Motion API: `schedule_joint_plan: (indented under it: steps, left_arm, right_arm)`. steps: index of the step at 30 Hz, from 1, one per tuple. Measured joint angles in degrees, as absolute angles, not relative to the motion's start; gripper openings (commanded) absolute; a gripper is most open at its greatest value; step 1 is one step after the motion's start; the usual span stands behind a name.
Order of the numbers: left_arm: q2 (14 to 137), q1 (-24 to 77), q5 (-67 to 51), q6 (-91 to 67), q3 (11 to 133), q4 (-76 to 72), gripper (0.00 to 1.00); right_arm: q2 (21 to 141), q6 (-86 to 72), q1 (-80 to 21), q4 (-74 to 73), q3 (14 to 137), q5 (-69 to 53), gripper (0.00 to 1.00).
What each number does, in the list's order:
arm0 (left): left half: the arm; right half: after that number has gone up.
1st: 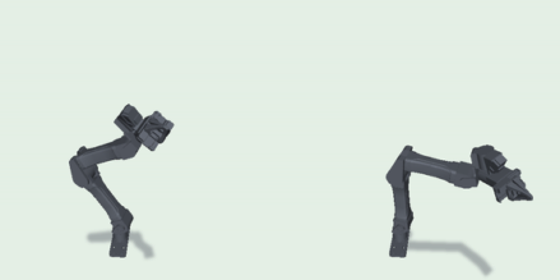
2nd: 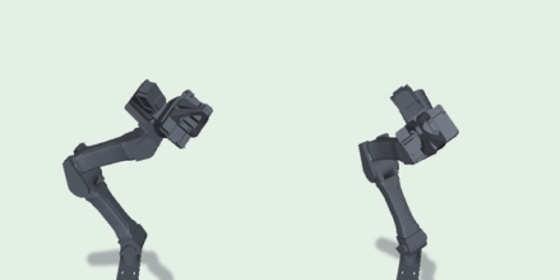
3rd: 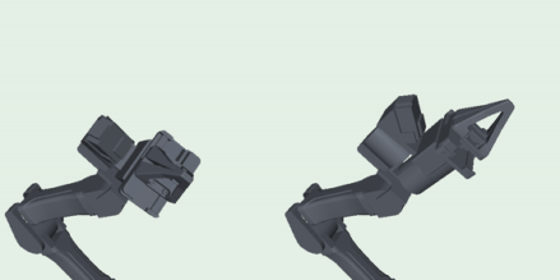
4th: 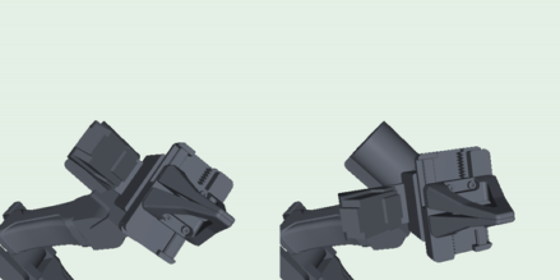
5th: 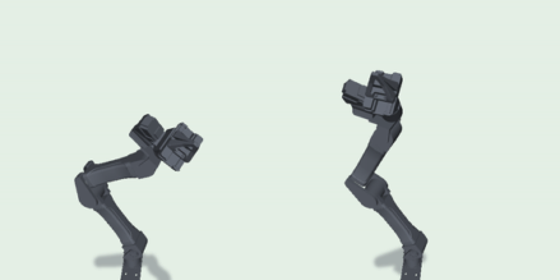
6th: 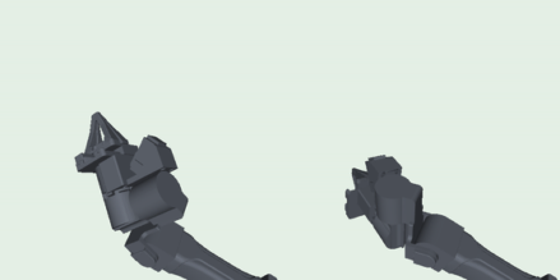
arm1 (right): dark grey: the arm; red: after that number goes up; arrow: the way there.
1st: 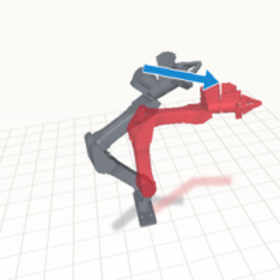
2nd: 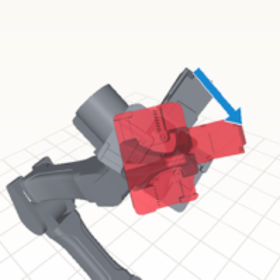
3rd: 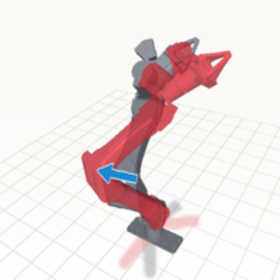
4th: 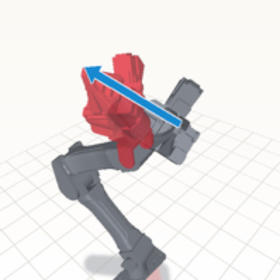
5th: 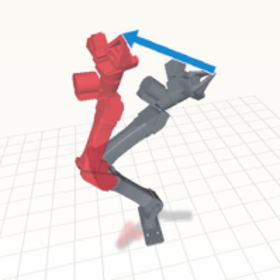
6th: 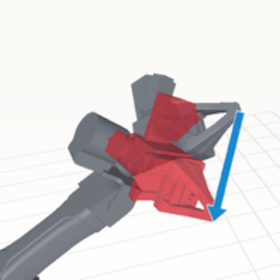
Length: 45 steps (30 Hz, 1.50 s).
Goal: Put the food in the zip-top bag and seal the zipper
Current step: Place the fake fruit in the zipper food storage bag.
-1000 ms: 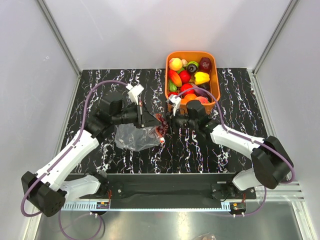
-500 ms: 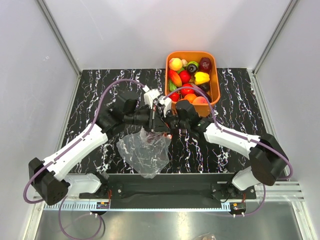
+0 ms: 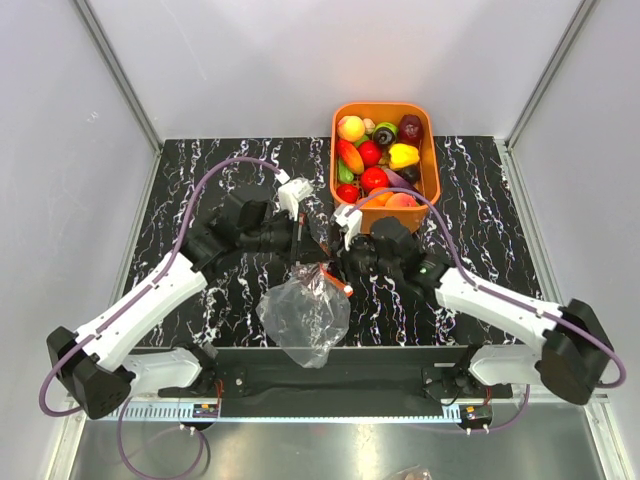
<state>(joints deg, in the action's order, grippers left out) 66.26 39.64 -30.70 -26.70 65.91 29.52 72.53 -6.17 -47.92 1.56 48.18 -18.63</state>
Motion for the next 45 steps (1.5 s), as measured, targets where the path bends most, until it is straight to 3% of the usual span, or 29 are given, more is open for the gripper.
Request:
schedule_joint_plan:
  steps: [13,26,38,45]
  left_arm:
    - [67.5,39.2,-21.8,-21.3,68.3,32.6,0.0]
    - [66.0,39.0,-25.0,-20.1,65.1,25.1,0.0]
    - [63.1,41.1,-31.9,-27.4,55.9,2.9,0.0]
    - [65.7,47.2,-26.7,-32.0,47.5,-21.2,0.0]
  right_arm:
    - [64.9,-4.0,-52.6,-3.0,46.7,-17.7,0.26]
    - [64.0,-3.2,-52.9,-1.3,46.3,-21.1,0.28]
    - [60.7,-2.7,-53.1,4.6,46.1,-18.3,0.26]
    - [54.3,2.2,-53.5,-12.1,50.3,-9.5,0.3]
